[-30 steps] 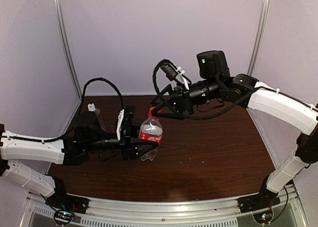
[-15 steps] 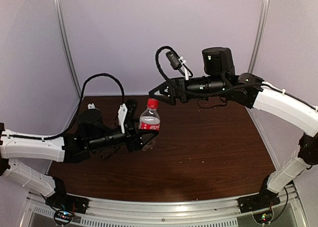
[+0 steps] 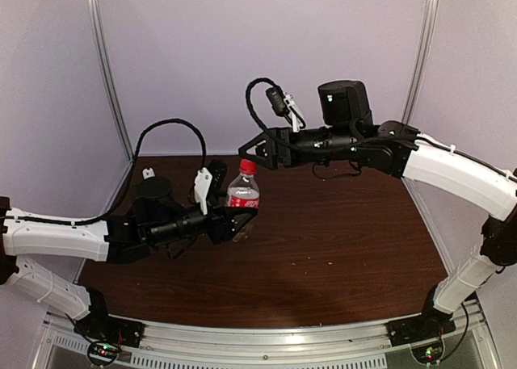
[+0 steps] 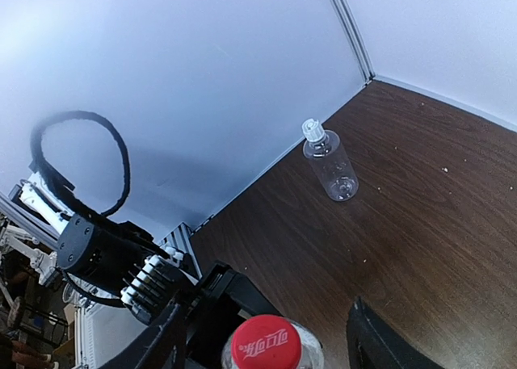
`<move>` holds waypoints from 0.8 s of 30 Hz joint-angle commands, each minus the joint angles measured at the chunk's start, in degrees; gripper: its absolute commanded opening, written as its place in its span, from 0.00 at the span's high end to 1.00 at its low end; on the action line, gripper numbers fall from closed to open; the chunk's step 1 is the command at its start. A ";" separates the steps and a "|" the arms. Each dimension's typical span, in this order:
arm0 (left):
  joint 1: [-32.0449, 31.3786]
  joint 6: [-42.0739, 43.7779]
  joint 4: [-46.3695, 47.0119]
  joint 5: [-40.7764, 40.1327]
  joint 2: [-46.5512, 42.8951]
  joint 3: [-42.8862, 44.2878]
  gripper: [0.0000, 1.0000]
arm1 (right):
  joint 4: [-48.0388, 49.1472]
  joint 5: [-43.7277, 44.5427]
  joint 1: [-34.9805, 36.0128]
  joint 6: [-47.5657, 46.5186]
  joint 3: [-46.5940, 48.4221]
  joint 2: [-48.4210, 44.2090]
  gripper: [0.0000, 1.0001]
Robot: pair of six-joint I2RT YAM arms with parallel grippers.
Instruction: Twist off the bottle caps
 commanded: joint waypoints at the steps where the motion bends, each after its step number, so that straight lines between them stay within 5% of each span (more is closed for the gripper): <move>1: -0.25 0.91 1.71 -2.40 0.38 1.86 0.64 | 2.02 -0.50 0.48 0.51 0.60 1.07 0.34; 24: -0.26 1.45 1.36 -3.39 -0.33 1.42 0.64 | 3.57 -3.47 0.62 1.00 -1.05 2.92 0.54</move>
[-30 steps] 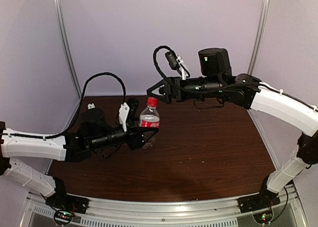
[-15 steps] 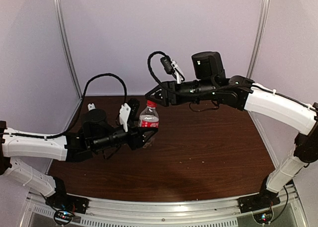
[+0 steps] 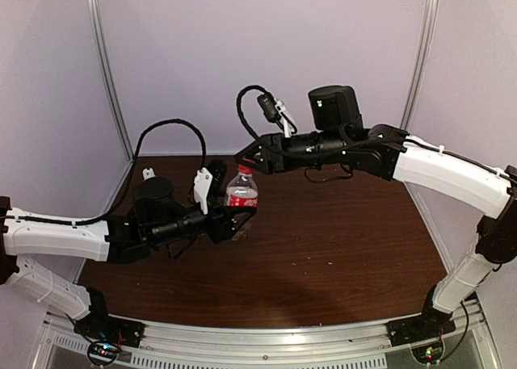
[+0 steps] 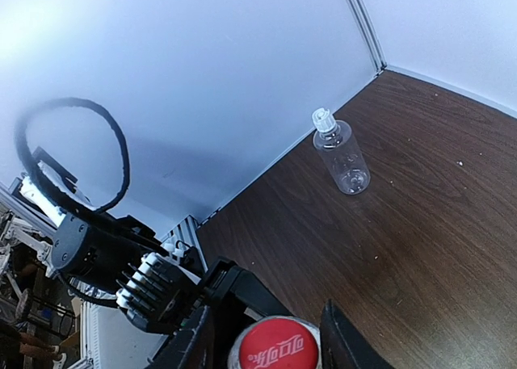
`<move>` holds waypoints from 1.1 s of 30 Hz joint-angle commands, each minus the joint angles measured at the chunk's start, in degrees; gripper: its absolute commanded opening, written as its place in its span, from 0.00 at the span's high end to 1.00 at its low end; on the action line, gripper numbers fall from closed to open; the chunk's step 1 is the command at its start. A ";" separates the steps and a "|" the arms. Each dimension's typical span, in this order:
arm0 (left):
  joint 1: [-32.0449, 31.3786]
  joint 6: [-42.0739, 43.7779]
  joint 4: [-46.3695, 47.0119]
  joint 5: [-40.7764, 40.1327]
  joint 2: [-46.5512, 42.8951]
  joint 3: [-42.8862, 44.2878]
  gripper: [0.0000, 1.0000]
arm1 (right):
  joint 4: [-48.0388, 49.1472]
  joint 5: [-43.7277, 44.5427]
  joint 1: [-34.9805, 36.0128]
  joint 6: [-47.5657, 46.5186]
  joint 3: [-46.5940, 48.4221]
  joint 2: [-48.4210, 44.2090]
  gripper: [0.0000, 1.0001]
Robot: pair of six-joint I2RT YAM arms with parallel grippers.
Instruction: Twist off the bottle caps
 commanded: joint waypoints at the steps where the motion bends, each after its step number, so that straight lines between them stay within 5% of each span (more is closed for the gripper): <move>1: -0.26 1.06 1.93 -0.92 -0.69 1.39 0.64 | 1.77 -1.08 0.41 0.46 -1.02 0.46 0.54; 8: -0.23 1.04 1.85 -1.07 -1.14 1.14 0.64 | 1.86 -1.17 0.44 0.46 -1.31 0.66 0.57; 23: -0.25 1.53 2.94 1.00 -2.25 0.59 0.64 | 3.20 -6.36 0.30 -4.32 -1.92 0.75 0.79; 29: -0.24 2.58 6.59 15.22 -4.07 -1.38 0.64 | -0.58 -24.55 -1.49 -20.41 0.43 2.48 0.78; 33: -0.26 1.24 11.52 31.90 -4.27 -2.38 0.64 | -10.31 -36.00 -1.79 -36.07 4.72 5.47 0.75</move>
